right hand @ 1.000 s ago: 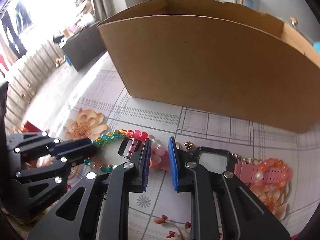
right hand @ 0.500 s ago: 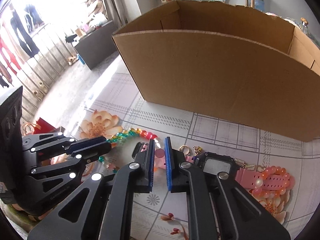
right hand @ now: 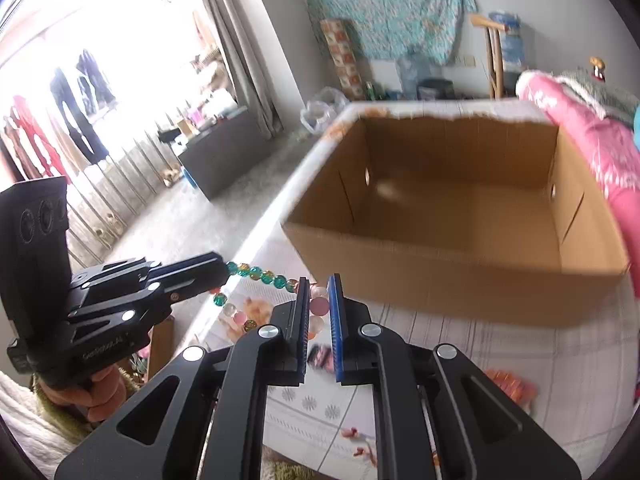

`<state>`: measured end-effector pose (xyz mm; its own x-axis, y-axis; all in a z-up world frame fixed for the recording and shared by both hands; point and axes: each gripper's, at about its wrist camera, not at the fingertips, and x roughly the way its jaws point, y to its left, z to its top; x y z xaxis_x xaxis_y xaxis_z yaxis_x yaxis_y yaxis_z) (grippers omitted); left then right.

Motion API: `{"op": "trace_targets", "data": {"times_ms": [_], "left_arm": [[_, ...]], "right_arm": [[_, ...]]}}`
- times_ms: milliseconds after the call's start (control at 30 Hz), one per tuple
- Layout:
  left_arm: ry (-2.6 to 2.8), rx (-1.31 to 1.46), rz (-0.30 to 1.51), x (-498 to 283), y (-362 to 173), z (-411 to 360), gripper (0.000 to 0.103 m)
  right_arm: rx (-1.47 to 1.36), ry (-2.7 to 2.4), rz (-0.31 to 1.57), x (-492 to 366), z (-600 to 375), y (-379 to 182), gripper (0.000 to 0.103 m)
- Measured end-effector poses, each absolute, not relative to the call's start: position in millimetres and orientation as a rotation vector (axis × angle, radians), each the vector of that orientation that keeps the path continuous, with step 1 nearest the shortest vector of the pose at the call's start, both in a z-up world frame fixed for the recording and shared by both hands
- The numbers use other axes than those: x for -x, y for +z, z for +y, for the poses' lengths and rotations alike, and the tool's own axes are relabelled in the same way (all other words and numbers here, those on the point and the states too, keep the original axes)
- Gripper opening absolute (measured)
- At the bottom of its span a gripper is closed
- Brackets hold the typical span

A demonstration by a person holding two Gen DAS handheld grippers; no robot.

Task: Organize jewelry
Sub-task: 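Carry the bead bracelet over the box and open the right gripper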

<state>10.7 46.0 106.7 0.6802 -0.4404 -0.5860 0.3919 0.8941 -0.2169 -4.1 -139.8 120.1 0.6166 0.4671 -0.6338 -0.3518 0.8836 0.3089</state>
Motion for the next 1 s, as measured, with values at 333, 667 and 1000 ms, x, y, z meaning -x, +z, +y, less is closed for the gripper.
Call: {"op": "trace_targets", "data": {"times_ms": [333,667,1000], "left_arm": [[-0.496,-0.066,0.732,-143.4,131.7,-13.4,0.009],[-0.389,-0.249,1.043,-259.6,58.6,-50.4,0.009],[-0.336,-0.27,1.041,-262.7,55.2,-50.0,0.018]], "right_arm": [[-0.167,0.474,0.876,-139.6,-163.6,141.6,0.01],[-0.193,0.421,1.208,-277.0,-158.9,43.8,0.01],[-0.207,0.374,1.297,-299.0,-157.7,12.7,0.012]]}}
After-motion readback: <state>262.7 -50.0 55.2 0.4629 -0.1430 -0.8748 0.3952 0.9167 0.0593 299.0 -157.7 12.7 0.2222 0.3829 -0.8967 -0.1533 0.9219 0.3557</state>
